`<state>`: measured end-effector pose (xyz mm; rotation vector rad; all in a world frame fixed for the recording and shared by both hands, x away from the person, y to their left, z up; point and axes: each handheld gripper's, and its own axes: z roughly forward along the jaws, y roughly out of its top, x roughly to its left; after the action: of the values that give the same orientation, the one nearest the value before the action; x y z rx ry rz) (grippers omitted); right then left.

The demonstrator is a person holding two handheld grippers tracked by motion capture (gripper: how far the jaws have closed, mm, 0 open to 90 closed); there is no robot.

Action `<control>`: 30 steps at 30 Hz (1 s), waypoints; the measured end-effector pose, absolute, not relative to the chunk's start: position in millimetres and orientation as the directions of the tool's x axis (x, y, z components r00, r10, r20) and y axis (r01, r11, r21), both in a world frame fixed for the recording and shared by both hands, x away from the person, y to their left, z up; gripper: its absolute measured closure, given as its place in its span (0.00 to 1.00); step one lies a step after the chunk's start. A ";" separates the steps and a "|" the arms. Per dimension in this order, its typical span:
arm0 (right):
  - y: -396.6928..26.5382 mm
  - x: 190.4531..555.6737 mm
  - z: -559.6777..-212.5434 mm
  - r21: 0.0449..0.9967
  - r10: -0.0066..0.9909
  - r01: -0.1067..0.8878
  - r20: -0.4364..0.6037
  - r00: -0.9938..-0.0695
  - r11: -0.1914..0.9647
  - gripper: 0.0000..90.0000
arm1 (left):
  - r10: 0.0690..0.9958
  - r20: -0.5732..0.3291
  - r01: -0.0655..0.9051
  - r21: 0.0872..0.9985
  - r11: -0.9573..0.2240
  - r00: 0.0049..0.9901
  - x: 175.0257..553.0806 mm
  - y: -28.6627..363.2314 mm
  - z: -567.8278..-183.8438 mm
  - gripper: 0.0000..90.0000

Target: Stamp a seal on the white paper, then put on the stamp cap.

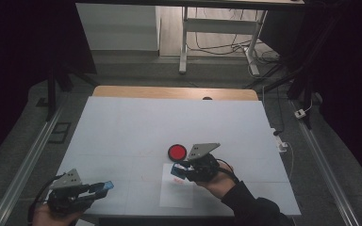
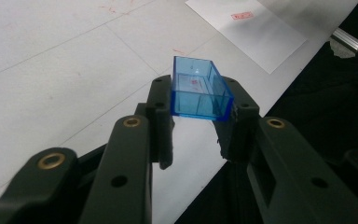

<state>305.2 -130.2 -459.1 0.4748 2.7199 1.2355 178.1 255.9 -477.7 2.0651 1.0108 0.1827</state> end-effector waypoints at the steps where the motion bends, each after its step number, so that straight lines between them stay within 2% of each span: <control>1: -130.4 305.3 -458.2 0.754 0.329 0.233 0.023 -0.944 0.615 0.78 | 0.715 -0.206 0.597 0.722 -0.350 0.668 178.1 255.8 -477.7 0.76; 30: -135.9 299.8 -437.3 0.794 0.302 0.201 0.023 -0.953 0.574 0.78 | 0.707 -0.205 0.595 0.719 -0.360 0.677 179.4 254.5 -477.6 0.76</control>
<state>299.8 -135.9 -437.3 0.4300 2.6836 1.3322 179.4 254.5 -477.6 2.0751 1.0002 0.1762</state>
